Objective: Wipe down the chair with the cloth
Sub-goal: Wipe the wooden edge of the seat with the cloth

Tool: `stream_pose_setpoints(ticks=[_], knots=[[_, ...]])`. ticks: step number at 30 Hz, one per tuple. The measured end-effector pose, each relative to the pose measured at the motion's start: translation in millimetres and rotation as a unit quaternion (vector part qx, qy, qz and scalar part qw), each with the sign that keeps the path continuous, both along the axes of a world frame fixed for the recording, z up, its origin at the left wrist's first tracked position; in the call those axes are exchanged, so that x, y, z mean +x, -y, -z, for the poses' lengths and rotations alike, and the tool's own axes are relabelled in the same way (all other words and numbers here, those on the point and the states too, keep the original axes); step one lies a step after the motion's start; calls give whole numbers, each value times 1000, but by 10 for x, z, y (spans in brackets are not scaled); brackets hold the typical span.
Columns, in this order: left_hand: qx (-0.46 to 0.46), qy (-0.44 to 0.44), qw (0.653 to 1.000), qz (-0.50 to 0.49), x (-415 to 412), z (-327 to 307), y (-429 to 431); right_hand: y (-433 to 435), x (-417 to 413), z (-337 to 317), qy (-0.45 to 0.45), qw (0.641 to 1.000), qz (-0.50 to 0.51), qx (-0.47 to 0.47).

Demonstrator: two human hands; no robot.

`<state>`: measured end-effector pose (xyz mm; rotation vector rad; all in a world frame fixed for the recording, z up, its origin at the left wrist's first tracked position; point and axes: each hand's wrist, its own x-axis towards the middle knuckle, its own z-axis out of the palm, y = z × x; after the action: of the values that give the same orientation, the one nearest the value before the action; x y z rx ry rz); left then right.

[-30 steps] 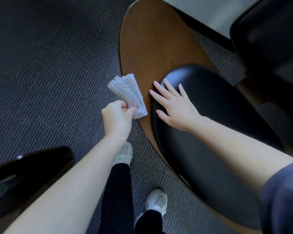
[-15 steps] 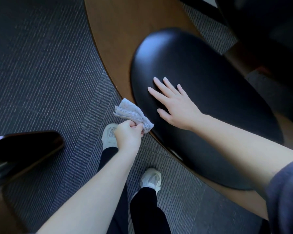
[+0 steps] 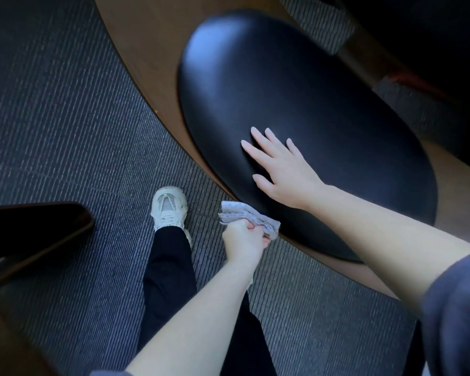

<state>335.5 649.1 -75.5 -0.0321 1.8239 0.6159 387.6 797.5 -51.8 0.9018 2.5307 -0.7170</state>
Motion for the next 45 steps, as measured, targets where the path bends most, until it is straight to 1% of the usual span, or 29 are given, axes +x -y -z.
stream_pose_setpoints(ticks=[4, 8, 11, 13, 14, 16, 17, 19, 21, 23, 25, 26, 28, 30, 32, 34, 35, 36, 37, 38, 40, 42, 45], knots=[[-16, 41, 998, 34, 239, -34, -1, 31, 102, -28, 9, 1000, 4, -10], [-9, 54, 996, 72, 57, -132, 11, 71, 189, -114, 20, 999, 34, -32], [31, 56, 993, 101, -294, -336, -14, 98, 233, -225, 14, 993, 85, -80], [84, 71, 984, 138, -544, -541, -73, 83, 219, -317, -2, 979, 156, -134], [109, 87, 977, 160, -649, -640, -94, 82, 223, -359, -13, 963, 207, -170], [137, 122, 959, 214, -905, -879, -216, 25, 158, -507, -50, 915, 315, -249], [143, 147, 949, 240, -976, -937, -232, 21, 150, -528, -68, 892, 344, -284], [154, 193, 925, 288, -1180, -1123, -355, -88, 80, -660, -109, 866, 358, -333], [155, 233, 904, 325, -1390, -1316, -508, -246, -39, -837, -124, 835, 358, -400], [153, 255, 887, 354, -1604, -1474, -676, -428, -179, -980, -102, 785, 359, -495], [150, 281, 876, 361, -1815, -1569, -844, -571, -331, -1064, -69, 736, 349, -575], [143, 294, 872, 364, -1920, -1600, -919, -628, -415, -1098, -57, 724, 338, -599], [121, 316, 866, 368, -2154, -1646, -1059, -717, -602, -1152, -64, 724, 333, -601], [96, 328, 868, 361, -2398, -1662, -1180, -790, -797, -1175, -111, 717, 371, -579], [86, 321, 884, 328, -2615, -1645, -1283, -865, -961, -1160, -157, 698, 420, -559], [83, 323, 908, 252, -2833, -1631, -1379, -931, -1121, -1130, -178, 691, 450, -536], [82, 338, 915, 205, -2937, -1630, -1428, -963, -1200, -1120, -184, 688, 463, -528], [83, 357, 916, 165, -3025, -1643, -1476, -991, -1278, -1118, -191, 681, 476, -522], [88, 364, 915, 151, -3098, -1665, -1529, -1018, -1351, -1114, -197, 675, 487, -518], [98, 346, 920, 158, -3135, -1687, -1575, -1034, -1405, -1108, -202, 670, 495, -515], [109, 261, 942, 181, -3181, -1694, -1688, -1079, -1507, -1099, -205, 664, 505, -513], [110, 178, 962, 175, -3220, -1675, -1825, -1134, -1584, -1108, -205, 653, 514, -518], [117, 103, 975, 157, -3289, -1643, -1996, -1226, -1645, -1183, -214, 619, 523, -545]])
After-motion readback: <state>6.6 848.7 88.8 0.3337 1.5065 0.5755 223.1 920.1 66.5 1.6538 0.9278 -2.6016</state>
